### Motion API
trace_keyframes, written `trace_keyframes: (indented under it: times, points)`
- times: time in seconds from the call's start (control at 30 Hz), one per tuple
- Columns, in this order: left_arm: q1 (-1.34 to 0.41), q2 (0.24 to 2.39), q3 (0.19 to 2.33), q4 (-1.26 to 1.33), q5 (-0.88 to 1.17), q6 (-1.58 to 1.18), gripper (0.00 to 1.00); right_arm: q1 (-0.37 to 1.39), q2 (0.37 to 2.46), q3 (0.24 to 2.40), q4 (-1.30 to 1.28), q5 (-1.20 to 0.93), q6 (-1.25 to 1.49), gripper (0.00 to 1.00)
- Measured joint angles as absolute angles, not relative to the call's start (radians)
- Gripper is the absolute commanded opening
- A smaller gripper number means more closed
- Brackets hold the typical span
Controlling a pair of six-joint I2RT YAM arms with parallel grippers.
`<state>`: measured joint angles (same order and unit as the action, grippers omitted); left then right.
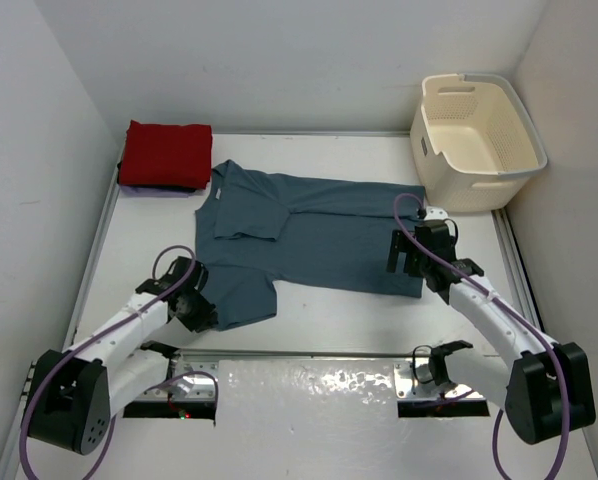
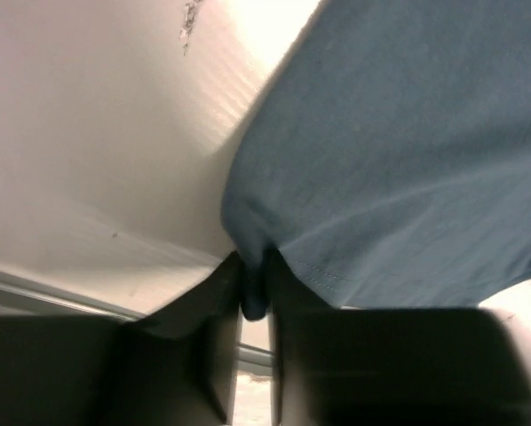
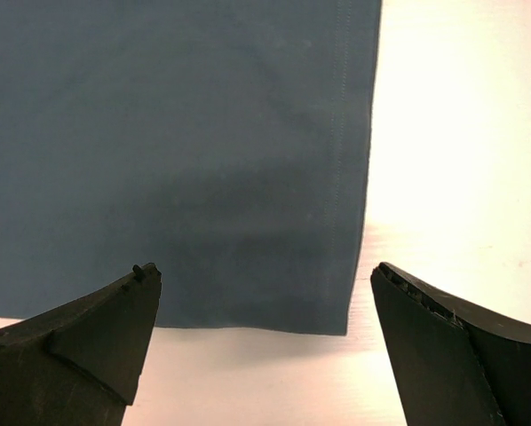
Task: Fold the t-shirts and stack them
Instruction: Grap the side of the flattened tshirt closest away from the robot with both arms
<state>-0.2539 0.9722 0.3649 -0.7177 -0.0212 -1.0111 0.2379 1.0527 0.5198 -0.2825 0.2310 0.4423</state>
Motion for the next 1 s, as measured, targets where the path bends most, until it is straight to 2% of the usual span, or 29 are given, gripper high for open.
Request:
trace_keyframes:
  times: [0.03,0.37,0.57,0.67,0.9,1.0]
  points:
    - [-0.254,0.977,0.364,-0.711,-0.019,-1.011,0.0,0.238,1.053,0.52,-0.288,0.238,0.445,0.99]
    - [-0.254,0.949,0.365,-0.699,-0.024,-0.987,0.0,0.238,1.024,0.495,-0.395,0.292,0.518,0.99]
    - [-0.254,0.924,0.375,-0.676,-0.015,-0.942,0.0,0.238,1.006,0.41,-0.419,0.273,0.578,0.98]
    - [-0.254,0.918,0.377,-0.657,-0.009,-0.924,0.0,0.238,1.008,0.358,-0.398,0.26,0.602,0.88]
    - [-0.254,0.913,0.377,-0.564,0.07,-0.896,0.0,0.238,1.011,0.274,-0.24,0.289,0.637,0.72]
    - [-0.254,0.907,0.378,-0.548,0.084,-0.877,0.0,0.238,1.011,0.26,-0.192,0.299,0.649,0.73]
